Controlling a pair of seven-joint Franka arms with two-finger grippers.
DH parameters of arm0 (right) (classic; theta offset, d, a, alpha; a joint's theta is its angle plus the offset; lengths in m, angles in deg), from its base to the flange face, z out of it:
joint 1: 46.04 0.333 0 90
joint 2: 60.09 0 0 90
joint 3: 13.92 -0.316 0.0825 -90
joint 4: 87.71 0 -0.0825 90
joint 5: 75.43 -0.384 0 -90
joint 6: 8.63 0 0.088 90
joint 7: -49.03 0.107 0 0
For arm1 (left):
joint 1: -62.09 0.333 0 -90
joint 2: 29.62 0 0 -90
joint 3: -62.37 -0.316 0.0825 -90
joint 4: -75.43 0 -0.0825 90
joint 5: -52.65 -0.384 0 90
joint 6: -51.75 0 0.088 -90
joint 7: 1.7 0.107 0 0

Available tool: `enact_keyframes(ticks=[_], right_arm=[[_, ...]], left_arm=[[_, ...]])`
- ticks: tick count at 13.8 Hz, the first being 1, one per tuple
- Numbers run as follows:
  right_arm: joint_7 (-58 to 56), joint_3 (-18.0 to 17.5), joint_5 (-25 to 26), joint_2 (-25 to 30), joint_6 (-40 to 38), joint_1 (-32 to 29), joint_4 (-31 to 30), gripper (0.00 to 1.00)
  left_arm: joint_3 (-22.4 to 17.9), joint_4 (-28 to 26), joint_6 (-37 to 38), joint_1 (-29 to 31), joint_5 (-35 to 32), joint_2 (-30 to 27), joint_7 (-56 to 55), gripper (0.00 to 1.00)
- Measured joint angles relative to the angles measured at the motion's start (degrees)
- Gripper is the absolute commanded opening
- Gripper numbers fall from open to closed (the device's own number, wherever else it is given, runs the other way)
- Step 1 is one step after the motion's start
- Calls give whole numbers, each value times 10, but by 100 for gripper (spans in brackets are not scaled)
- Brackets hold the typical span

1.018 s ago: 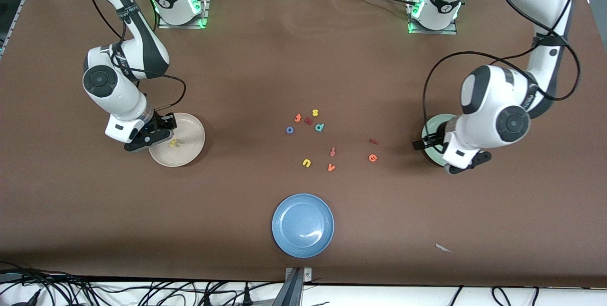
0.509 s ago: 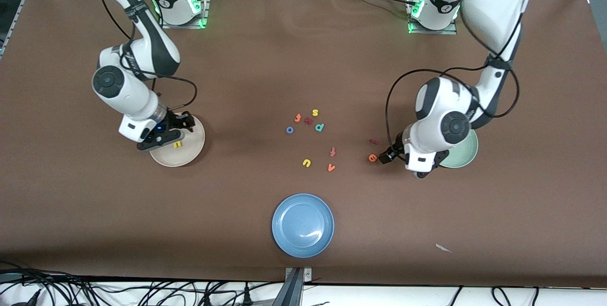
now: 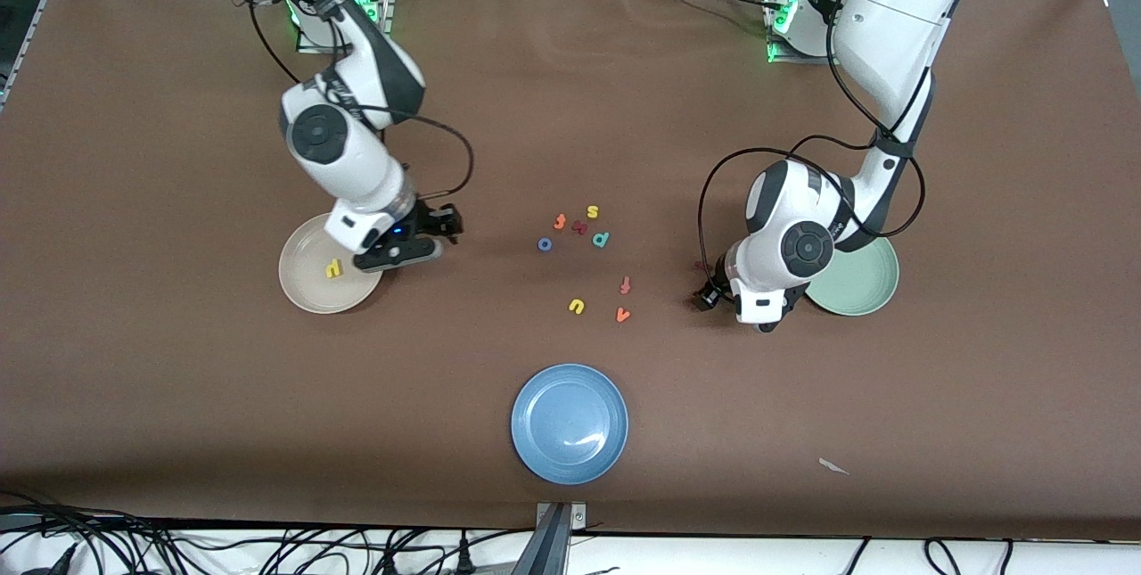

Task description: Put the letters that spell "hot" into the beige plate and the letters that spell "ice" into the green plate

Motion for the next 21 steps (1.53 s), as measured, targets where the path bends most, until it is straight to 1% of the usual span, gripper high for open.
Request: enact_keyframes(ticks=[4,6,7,8,9,11,13,16,21], right_arm=[[164,4,97,-42,-2,69,34,78],[226,20,119,-65,-16,111,65,78],[247,30,122,-78,-32,133,90,78],[262,42,122,-93,-50,156,120,78],[273,54,122,-109,-64,178,150,78],[297,73,123,-140,-73,210,193,78],[319,90,130,-170,-73,234,218,78],[341,99,147,-198,-73,244,231,78],[377,99,155,-217,-61,252,234,77]], left_arm=[[0,-1,5,-7,0,1,-4,79],[1,-1,6,-12,0,2,-6,79],[1,-1,7,-15,0,2,-8,74],[1,-2,10,-18,0,1,-9,65],[1,-2,17,-19,0,1,-9,63],[1,-2,32,-20,0,1,-9,63],[1,-2,34,-20,0,1,-9,65],[1,3,34,-18,0,-1,-9,65],[0,4,34,-17,0,-1,-9,67]])
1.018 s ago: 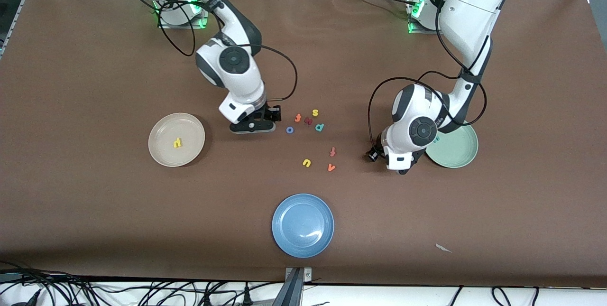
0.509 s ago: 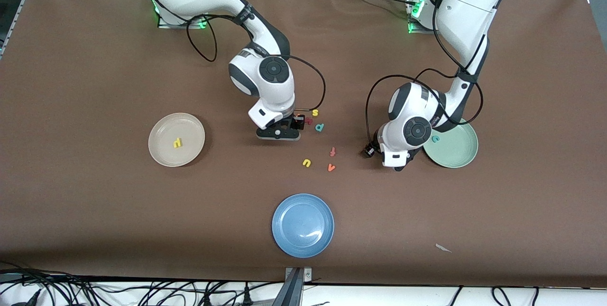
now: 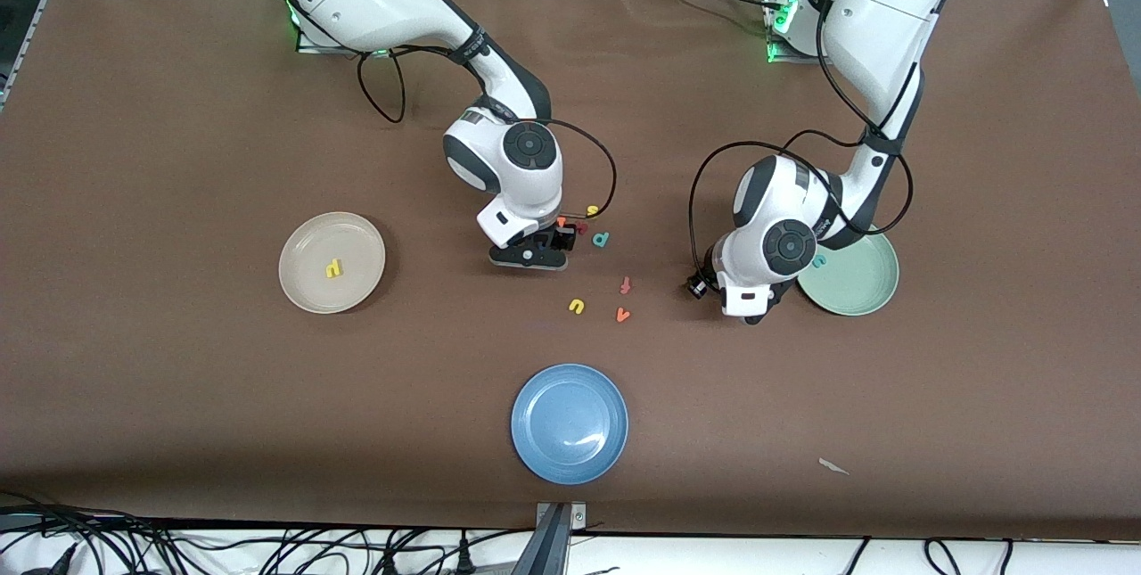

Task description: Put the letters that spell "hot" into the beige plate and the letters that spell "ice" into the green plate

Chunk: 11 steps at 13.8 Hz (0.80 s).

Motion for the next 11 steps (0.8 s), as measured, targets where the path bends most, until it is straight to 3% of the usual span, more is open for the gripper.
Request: enact_keyframes(ticks=[8,11], right_arm=[[11,2,19,-8,1,9,0,62],[11,2,25,-12,2,10,0,49]], left_arm=[[-2,22,7,7,0,-6,4,68],[0,18,35,7,0,-6,16,55]])
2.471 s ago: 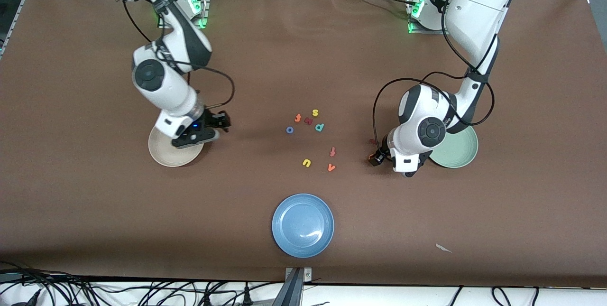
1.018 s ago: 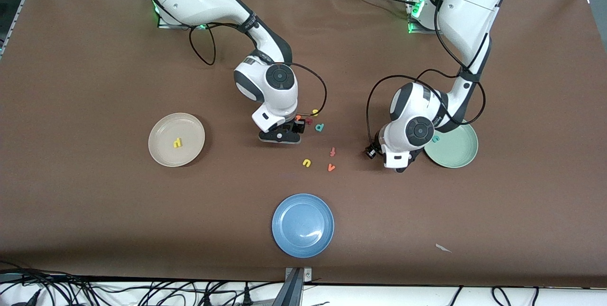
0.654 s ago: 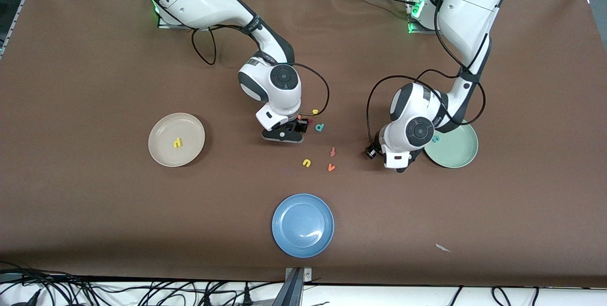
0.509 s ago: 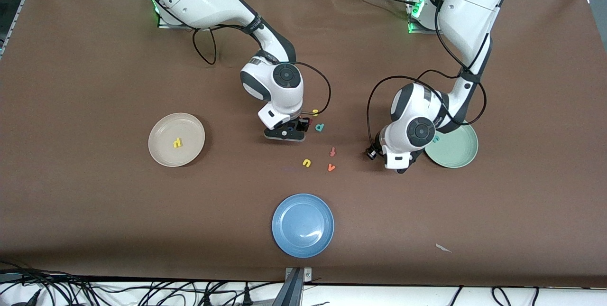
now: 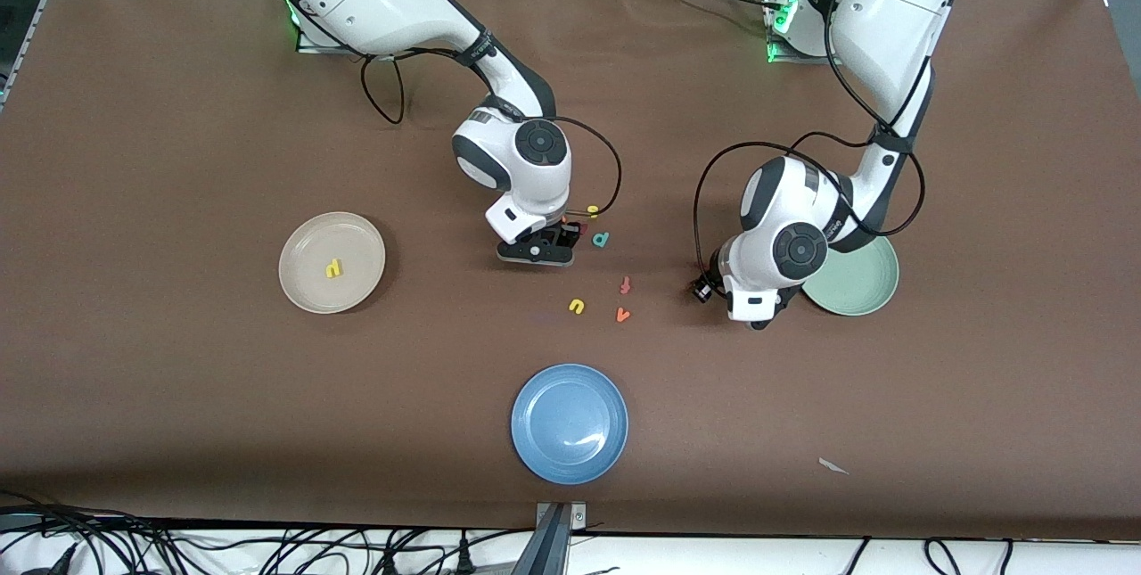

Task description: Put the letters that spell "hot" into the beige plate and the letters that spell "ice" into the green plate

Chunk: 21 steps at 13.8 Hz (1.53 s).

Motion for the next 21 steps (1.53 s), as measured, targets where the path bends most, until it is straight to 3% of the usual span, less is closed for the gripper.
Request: enact_keyframes(ticks=[8,13,17,21], right_arm=[[1,-1,5,-2,5,3,6,7],[0,4,6,0,5,-3,12,7],[-64,-9,6,37,-31,-53,17,8],[-224,-40,-18,126,-80,-163,-46,9]], left_arm=[[3,-9,7,-8,0,5,1,55],[3,-9,7,-10,0,10,1,54],[3,-9,7,-9,0,10,1,50],[1,-7,5,-5,0,10,1,30]])
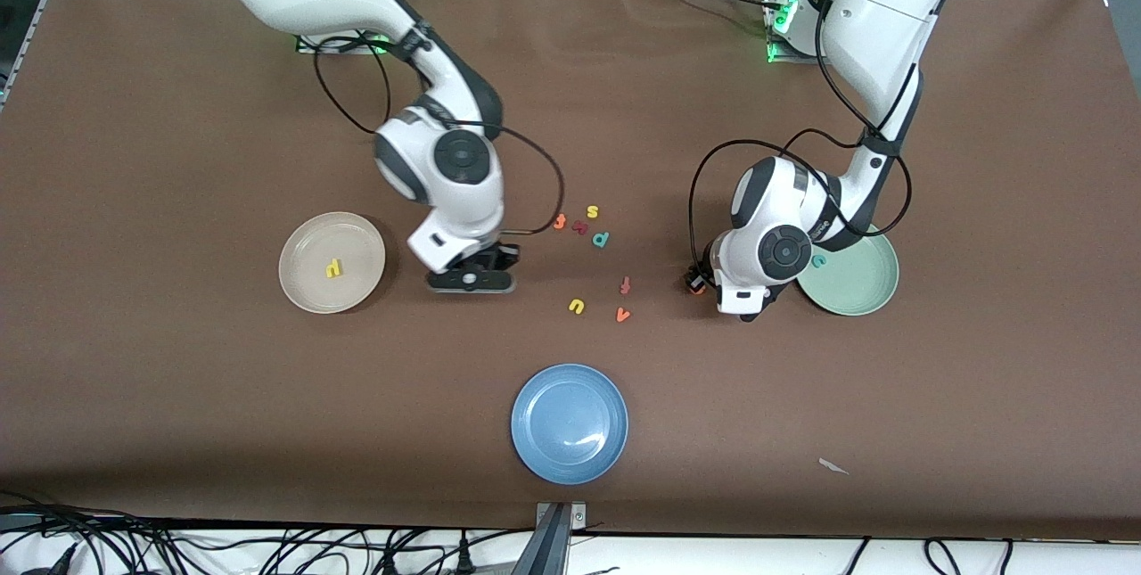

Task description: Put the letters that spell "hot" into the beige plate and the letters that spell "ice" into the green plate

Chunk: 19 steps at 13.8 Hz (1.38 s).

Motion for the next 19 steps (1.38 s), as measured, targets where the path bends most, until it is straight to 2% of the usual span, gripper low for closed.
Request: enact_keyframes(ticks=[4,8,11,12,15,17,19], right_arm=[[-181,-11,-31,93,-1,-134,-113,12],[-263,-14,-102,165,5,-179,-208,40],[-266,-14,-109,186,35,-184,-250,68],[-268,-14,-109,187,46,-185,-258,74],[-271,-14,-109,187,60,-188,-267,75],[-271,-15,-110,187,61,-189,-267,75],[-259,-24,-123,186,69,-189,-267,80]], left_arm=[[0,0,0,0,0,1,0,30],[0,0,-10,0,0,4,0,30],[0,0,-14,0,0,6,0,30],[0,0,-14,0,0,6,0,28],[0,0,-15,0,0,6,0,10],[0,0,-15,0,0,7,0,4],[0,0,-16,0,0,7,0,0]])
